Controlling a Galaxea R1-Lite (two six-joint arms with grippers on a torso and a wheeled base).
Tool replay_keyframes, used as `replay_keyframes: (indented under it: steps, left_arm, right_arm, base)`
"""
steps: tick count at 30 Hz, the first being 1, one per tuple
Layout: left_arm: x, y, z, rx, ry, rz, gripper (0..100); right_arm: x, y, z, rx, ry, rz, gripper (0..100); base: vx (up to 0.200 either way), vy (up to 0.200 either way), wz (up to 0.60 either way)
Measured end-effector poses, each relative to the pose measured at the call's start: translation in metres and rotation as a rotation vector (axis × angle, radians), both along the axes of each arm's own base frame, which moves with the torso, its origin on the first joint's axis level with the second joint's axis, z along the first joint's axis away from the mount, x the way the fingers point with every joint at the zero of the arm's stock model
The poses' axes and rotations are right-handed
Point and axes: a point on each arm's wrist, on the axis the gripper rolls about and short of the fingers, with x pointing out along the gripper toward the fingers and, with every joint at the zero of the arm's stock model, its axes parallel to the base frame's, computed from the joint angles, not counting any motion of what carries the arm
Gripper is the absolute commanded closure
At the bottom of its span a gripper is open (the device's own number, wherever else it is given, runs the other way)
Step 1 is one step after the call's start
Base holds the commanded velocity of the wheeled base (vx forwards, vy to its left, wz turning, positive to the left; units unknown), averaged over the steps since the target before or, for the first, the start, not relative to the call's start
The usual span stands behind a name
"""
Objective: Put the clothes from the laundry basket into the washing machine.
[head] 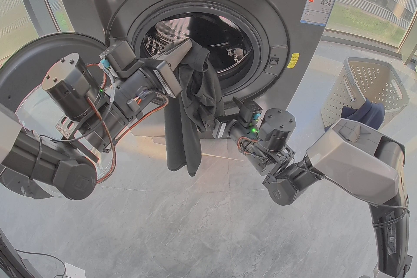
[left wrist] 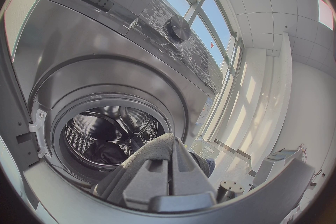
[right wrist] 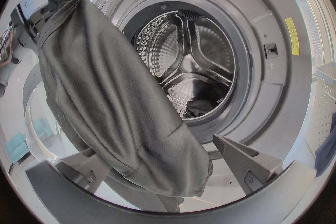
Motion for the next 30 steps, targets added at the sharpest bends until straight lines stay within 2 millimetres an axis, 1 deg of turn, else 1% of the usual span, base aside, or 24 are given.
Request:
replay_keyframes:
  steps: [5, 11, 15, 18, 19, 24, 30]
  left_arm:
    - [0.001, 0.001, -0.001, 0.000, 0.000, 0.005, 100]
    - [0.002, 0.001, -0.001, 0.000, 0.000, 0.007, 100]
    - [0.002, 0.001, -0.001, 0.001, 0.001, 0.005, 100]
    - [0.002, 0.000, -0.001, 0.001, 0.002, 0.003, 100]
    - [0.001, 0.000, -0.002, 0.002, 0.004, 0.003, 100]
    - [0.001, 0.001, -0.005, 0.008, 0.013, 0.005, 100]
    - [0.002, 0.002, -0.007, 0.013, 0.021, 0.010, 100]
  right_arm:
    - [-0.004, -0.006, 0.022, 0.026, -0.035, -0.005, 0]
    - [-0.014, -0.013, 0.039, 0.038, -0.051, -0.003, 0]
    - [-0.013, -0.016, 0.045, 0.047, -0.065, -0.010, 0]
    - [-0.009, -0.014, 0.046, 0.059, -0.078, -0.010, 0]
    - [-0.008, -0.013, 0.046, 0.064, -0.084, -0.009, 100]
    - [-0.008, -0.010, 0.047, 0.084, -0.101, -0.002, 100]
    - [-0.021, -0.018, 0.049, 0.070, -0.083, 0.003, 100]
  base:
    - [0.000, 0.000, 0.00]
    - [0.000, 0.000, 0.00]
    - [0.000, 0.000, 0.00]
    - [0.000, 0.000, 0.00]
    - [0.000, 0.000, 0.00]
    - [0.000, 0.000, 0.00]
    - [0.000, 0.000, 0.00]
